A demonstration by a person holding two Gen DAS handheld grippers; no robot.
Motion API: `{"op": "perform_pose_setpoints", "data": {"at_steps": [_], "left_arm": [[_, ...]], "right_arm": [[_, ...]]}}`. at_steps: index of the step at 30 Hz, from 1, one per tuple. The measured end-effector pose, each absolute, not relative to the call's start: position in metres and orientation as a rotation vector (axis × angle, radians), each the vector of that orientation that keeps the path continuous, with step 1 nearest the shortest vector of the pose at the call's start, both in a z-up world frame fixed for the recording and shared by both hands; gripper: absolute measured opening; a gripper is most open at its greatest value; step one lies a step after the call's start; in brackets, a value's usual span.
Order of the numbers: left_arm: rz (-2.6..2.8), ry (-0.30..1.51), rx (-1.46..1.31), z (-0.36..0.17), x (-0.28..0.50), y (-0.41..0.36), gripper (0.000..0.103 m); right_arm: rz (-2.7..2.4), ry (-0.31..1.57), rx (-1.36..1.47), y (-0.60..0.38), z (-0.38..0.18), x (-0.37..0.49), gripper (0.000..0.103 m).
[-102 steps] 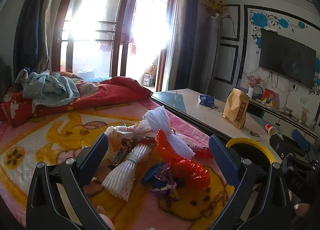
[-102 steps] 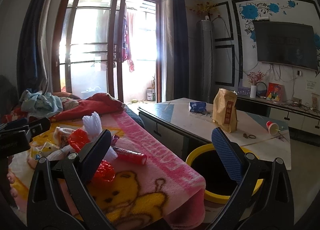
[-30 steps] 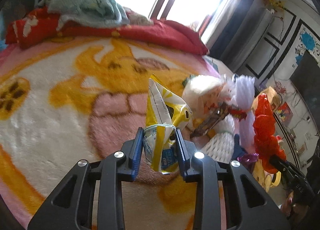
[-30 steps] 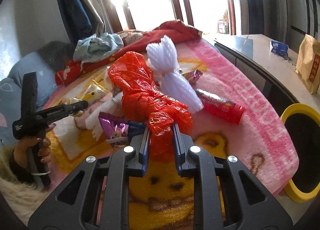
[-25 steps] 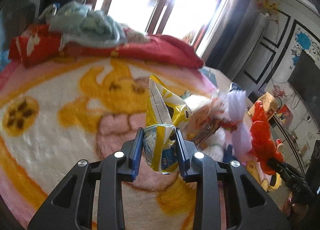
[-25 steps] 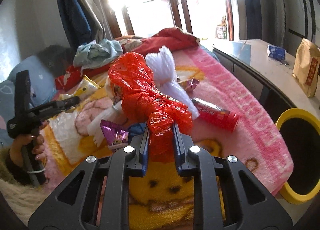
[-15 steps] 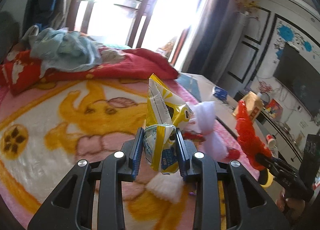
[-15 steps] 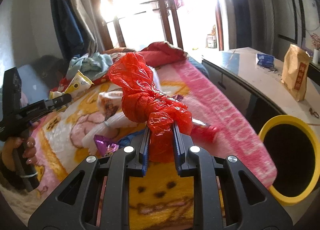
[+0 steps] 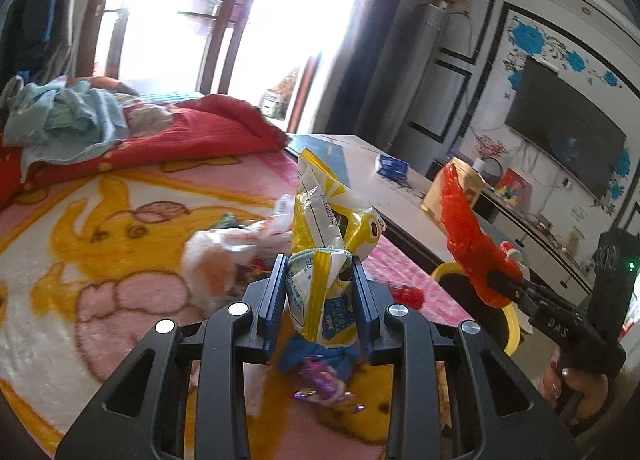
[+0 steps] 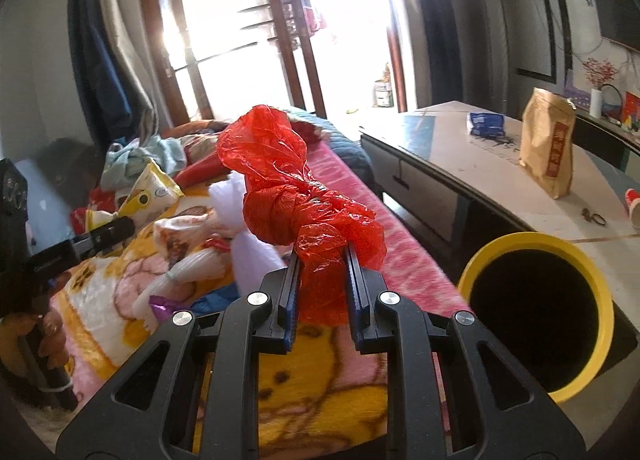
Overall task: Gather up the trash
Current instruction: 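Lift both held bags and carry them over the yellow-rimmed bin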
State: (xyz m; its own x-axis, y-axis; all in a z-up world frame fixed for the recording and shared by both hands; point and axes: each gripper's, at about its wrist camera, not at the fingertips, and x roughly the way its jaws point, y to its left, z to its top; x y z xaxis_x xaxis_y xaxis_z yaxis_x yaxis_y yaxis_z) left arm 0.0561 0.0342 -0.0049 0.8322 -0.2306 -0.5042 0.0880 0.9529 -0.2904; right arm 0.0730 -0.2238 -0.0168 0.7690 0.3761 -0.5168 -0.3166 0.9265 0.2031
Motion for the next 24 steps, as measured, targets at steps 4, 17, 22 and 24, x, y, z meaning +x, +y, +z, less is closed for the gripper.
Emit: {"op": "perform_pose_setpoints", "data": {"at_steps": [4, 17, 22, 24], "left_arm": [[-0.209, 0.570, -0.242, -0.004, 0.061, 0.017, 0.029], [-0.326, 0.593, -0.193, -0.009, 0.078, -0.035, 0.029], [-0.381, 0.603, -0.171, -0.011, 0.086, -0.061, 0.029], [-0.404, 0.611, -0.162, -0.012, 0.090, -0.071, 0.029]], "right_arm": [[0.331, 0.578, 0.116, -0.238, -0.015, 0.074, 0.014], [0.166, 0.578, 0.154, -0.293, -0.015, 0.073, 0.014], [0.098, 0.585, 0.176, -0.319, -0.017, 0.073, 0.014], [0.070, 0.593, 0.187, -0.329, -0.019, 0.074, 0.014]]}}
